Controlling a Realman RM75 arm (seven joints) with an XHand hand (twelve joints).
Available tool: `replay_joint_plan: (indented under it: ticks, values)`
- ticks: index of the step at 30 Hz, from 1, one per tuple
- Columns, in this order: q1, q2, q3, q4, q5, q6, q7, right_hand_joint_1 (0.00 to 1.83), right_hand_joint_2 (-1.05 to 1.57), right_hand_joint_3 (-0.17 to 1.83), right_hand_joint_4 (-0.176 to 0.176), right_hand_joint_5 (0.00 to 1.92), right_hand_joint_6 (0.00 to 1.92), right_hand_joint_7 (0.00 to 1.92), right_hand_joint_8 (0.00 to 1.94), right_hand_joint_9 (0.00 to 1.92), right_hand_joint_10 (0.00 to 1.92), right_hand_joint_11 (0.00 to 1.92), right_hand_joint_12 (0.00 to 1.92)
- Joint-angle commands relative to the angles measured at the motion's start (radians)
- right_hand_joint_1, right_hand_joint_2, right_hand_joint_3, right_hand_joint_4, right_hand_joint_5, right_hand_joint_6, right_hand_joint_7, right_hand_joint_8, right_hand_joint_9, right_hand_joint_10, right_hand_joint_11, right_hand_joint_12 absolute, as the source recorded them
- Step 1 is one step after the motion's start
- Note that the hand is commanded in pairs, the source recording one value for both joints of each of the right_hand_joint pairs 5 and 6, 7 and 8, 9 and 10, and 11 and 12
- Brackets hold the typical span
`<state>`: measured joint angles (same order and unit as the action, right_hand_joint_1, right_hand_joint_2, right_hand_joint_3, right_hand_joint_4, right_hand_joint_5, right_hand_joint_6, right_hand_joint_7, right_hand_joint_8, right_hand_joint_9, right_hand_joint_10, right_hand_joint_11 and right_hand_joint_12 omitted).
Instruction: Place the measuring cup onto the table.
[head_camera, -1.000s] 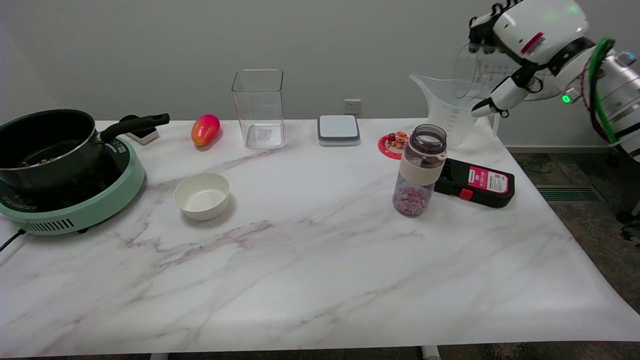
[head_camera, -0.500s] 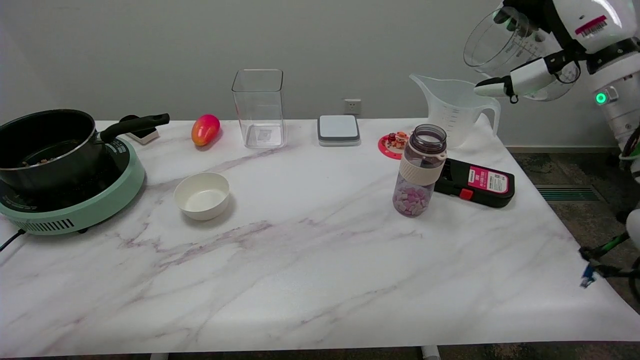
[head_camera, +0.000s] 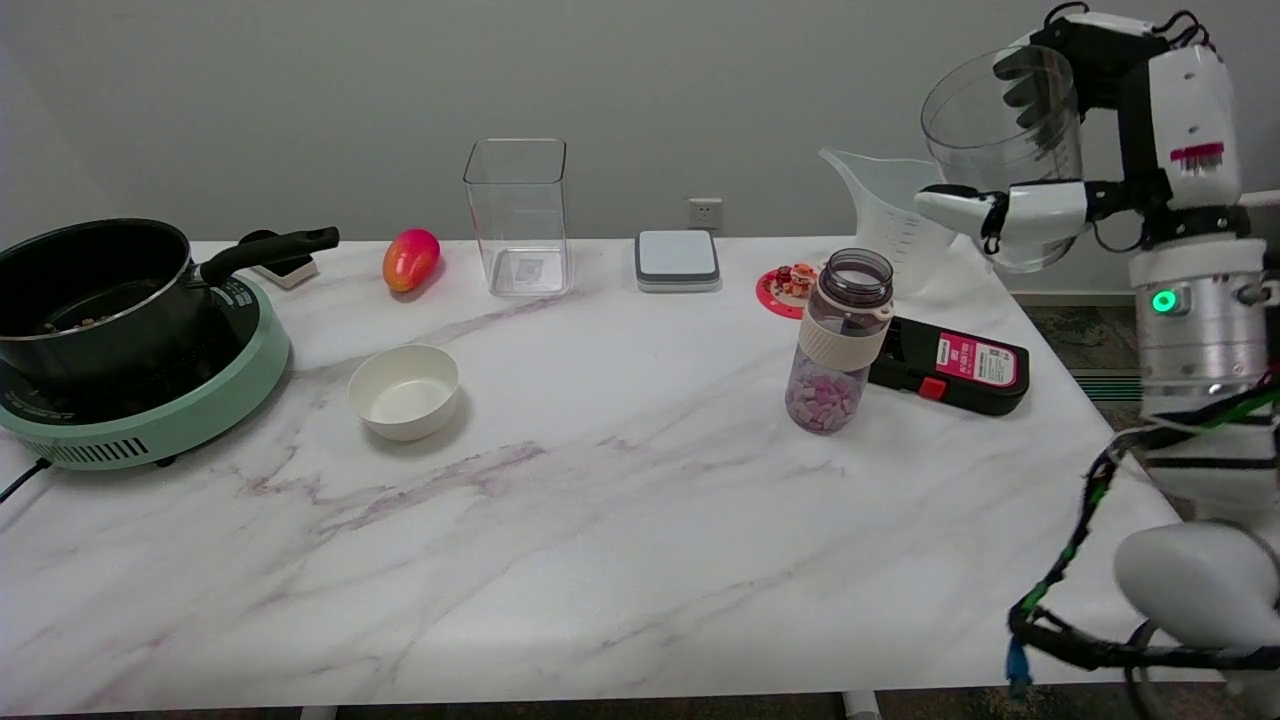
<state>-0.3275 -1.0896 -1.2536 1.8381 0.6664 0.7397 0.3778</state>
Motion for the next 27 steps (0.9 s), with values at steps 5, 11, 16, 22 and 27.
replay_joint_plan:
  ticks: [5,11,16,22,27]
  values:
    - [0.055,-0.064,-0.602,0.025,0.453,0.517,-0.369,1.29,1.37,0.55,0.000,1.88,1.88,1.73,1.73,1.65,1.65,1.41,1.41]
    - [0.119,-0.054,-0.639,0.016,0.531,0.379,-0.258,1.28,1.40,0.53,0.000,1.90,1.90,1.74,1.74,1.65,1.65,1.42,1.42]
    - [0.137,-0.047,-0.629,0.010,0.608,0.324,-0.239,1.26,1.43,0.51,0.000,1.91,1.91,1.74,1.74,1.65,1.65,1.43,1.43]
    - [0.204,-0.024,-0.620,-0.053,0.629,0.206,-0.120,1.24,1.45,0.49,0.000,1.92,1.92,1.74,1.74,1.66,1.66,1.43,1.43]
    - [0.286,0.002,-0.617,-0.089,0.636,0.106,-0.053,1.23,1.47,0.49,0.000,1.92,1.92,1.75,1.75,1.66,1.66,1.44,1.44]
